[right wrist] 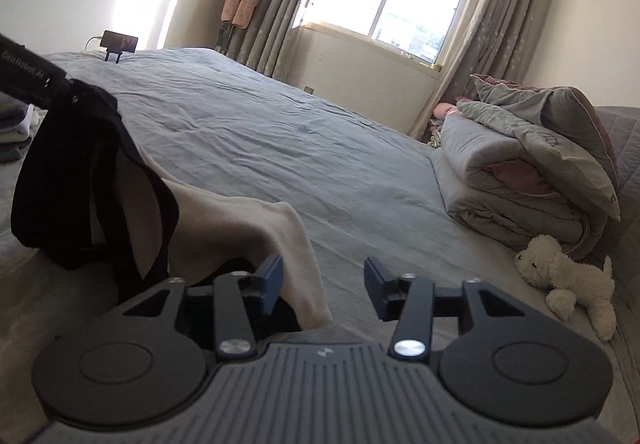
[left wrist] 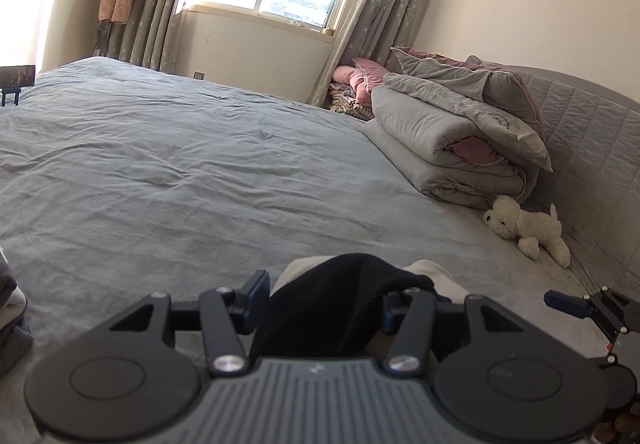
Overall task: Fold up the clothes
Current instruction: 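Lower the held garment onto the bed with both grippers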
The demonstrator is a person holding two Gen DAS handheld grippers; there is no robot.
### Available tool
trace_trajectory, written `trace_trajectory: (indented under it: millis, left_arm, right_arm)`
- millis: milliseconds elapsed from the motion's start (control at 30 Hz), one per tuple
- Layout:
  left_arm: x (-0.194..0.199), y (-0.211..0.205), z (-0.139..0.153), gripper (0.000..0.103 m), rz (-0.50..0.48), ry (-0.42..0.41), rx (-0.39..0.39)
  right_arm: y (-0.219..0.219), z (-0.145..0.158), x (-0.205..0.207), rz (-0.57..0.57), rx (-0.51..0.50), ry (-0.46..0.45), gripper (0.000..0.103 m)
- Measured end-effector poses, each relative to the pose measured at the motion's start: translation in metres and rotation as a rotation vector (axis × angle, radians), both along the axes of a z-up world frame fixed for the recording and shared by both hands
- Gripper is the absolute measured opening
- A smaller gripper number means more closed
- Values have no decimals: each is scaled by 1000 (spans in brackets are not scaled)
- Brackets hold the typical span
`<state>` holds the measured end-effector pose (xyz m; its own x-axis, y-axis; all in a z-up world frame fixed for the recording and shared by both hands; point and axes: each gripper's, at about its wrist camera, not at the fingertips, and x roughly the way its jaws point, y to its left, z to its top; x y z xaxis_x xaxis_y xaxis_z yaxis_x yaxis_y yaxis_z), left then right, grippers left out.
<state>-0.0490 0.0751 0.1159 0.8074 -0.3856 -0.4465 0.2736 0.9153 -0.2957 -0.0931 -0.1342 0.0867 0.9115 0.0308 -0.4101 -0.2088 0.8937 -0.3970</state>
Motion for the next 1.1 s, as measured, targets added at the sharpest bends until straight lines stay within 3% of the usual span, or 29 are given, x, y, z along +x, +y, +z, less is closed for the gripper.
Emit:
trace_trajectory:
  millis: [67,167,267,333,500,600,733,767,867,933,1100]
  left_arm:
    - [0,1,-1,66,7,4,-2]
    - [0,1,-3,74,-2,23,7]
    - [-1,-5,-6,82,-42,48,41]
    - [-4,-13,-8,85,-74,49,91]
    - [-4,-37,-25,90,-118,93,303]
    - [4,-40,-38,90,-100,149,373]
    - [13,-36,-50,90,-55,200,394]
    - [15,-34,-53,90,-45,211,397]
    - [19,-33,-58,89,-35,230,405]
    - [18,-36,-58,86,-39,222,415]
    - [16,-40,-55,37,-66,216,397]
  right_arm:
    - [14,-9,-7,121,-89,12,100]
    - [32,-27,-13,211,-207,43,101]
    - [41,-48,-8,198,-324,63,101]
    - [40,-52,-3,162,-338,69,99]
    - [19,-43,22,53,-164,110,77]
    - [16,-42,32,28,-82,128,66]
    - [13,-37,39,-19,-4,113,39]
    - [12,-35,40,-30,10,97,23]
    - [-1,-20,37,-73,77,38,16]
    - [-7,-12,32,-103,96,-5,16]
    - [-25,7,21,-177,149,-93,14]
